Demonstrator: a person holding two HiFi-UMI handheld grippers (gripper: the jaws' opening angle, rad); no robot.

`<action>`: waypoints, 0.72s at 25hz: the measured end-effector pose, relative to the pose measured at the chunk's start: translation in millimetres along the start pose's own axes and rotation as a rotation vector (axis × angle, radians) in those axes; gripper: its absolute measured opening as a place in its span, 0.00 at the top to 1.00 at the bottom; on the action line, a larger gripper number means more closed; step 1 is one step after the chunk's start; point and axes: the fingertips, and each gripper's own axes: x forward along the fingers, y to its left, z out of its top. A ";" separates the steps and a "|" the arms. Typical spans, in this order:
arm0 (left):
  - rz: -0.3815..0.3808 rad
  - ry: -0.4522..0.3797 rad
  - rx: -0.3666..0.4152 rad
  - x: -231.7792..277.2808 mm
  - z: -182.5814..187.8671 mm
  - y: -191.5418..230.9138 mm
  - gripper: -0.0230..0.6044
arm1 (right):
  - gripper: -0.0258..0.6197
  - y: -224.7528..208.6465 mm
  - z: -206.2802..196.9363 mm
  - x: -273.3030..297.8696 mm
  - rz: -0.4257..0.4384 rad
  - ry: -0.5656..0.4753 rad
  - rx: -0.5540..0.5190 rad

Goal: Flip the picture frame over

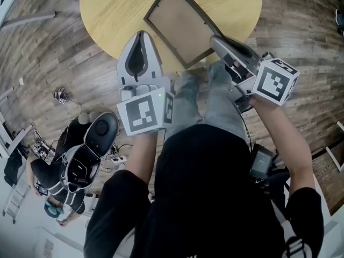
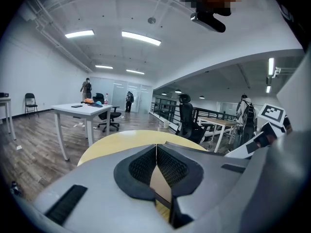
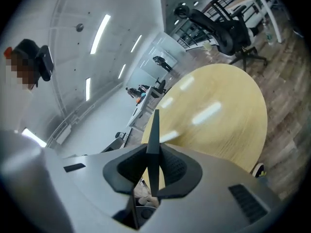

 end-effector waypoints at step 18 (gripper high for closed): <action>-0.050 0.032 0.015 7.2 -15.3 -16.8 0.92 | 0.82 -83.8 -50.0 -14.6 -0.204 0.018 0.156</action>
